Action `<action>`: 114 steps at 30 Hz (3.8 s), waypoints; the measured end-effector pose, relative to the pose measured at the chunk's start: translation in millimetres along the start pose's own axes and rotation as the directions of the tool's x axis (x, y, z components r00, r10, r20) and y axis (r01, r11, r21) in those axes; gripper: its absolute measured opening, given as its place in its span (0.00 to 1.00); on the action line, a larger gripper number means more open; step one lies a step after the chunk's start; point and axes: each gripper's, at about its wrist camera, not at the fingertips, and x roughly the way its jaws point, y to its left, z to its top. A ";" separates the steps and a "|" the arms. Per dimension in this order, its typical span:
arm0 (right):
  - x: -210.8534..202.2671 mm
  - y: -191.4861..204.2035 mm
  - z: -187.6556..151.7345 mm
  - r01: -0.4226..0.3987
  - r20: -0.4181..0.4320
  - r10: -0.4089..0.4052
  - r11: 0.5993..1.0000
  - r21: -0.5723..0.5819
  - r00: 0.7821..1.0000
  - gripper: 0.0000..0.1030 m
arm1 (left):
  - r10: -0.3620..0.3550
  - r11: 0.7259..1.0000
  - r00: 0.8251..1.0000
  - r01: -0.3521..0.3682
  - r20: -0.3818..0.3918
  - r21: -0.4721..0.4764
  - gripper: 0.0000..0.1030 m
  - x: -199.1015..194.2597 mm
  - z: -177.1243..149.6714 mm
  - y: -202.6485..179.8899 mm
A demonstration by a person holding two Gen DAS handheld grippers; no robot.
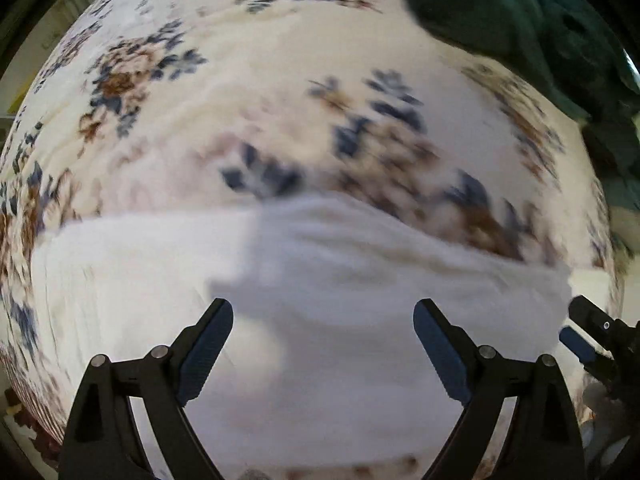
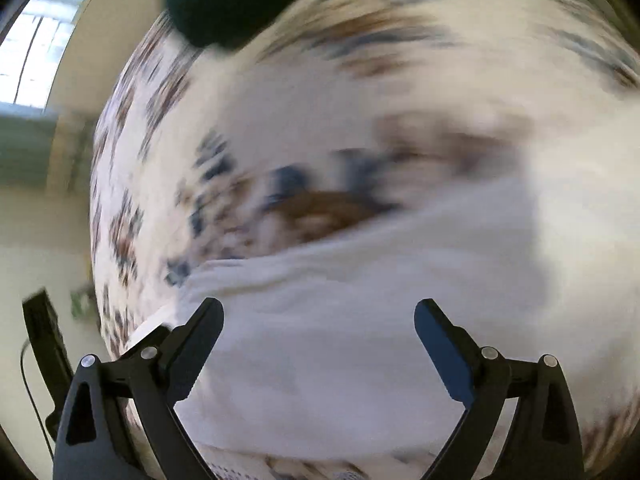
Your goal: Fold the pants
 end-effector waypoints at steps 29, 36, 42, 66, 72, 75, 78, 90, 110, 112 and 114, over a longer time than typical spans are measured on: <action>-36.2 -326.1 71.5 -0.590 0.413 0.466 0.767 0.254 0.783 0.70 | 0.086 0.995 0.989 -0.090 -0.124 -0.029 1.00 114.7 -57.5 -141.0; -25.0 -311.2 73.9 -0.393 0.364 0.266 0.854 0.341 0.893 0.11 | 0.103 0.994 0.991 -0.106 -0.089 -0.027 1.00 106.6 -71.3 -148.0; -63.0 -253.3 70.2 -0.321 0.381 0.206 0.909 0.268 0.901 0.08 | 0.109 0.994 0.992 -0.110 -0.061 -0.018 1.00 83.0 -70.7 -146.2; 26.4 111.2 -96.6 -0.248 0.118 0.272 0.951 -0.182 0.955 0.07 | 0.136 0.964 0.986 -0.109 0.100 -0.244 1.00 -33.0 -89.1 103.0; 111.0 172.9 -144.1 -0.098 -0.003 0.101 0.949 -0.300 0.995 0.09 | 0.154 0.933 0.986 -0.123 0.069 -0.338 1.00 -26.7 -101.3 162.3; 131.4 197.5 -162.1 -0.119 -0.128 0.081 0.936 -0.331 0.989 0.44 | 0.141 0.920 0.988 -0.106 0.067 -0.377 1.00 -25.9 -103.7 178.2; 120.5 206.5 -169.8 -0.255 -0.231 0.185 0.912 -0.322 0.955 0.72 | 0.122 0.913 0.990 -0.082 0.075 -0.399 1.00 -29.6 -101.8 183.7; 34.6 83.7 -103.1 0.151 0.009 -0.152 0.969 -0.194 0.988 0.88 | -0.064 0.967 0.998 0.068 0.025 -0.246 0.99 15.4 -46.3 90.1; 112.0 113.8 -93.0 0.304 -0.067 -0.355 0.871 -0.386 0.932 1.00 | -0.124 0.961 0.992 0.123 0.008 -0.248 0.16 36.7 -47.3 93.2; 118.6 133.2 -106.5 0.229 -0.092 -0.300 0.864 -0.449 0.950 0.99 | -0.098 0.965 0.995 0.098 0.011 -0.242 0.24 27.4 -56.1 93.2; 128.3 149.2 -121.3 0.190 -0.111 -0.282 0.841 -0.506 0.953 0.88 | -0.066 0.969 0.998 0.063 -0.006 -0.237 0.28 22.8 -67.4 94.8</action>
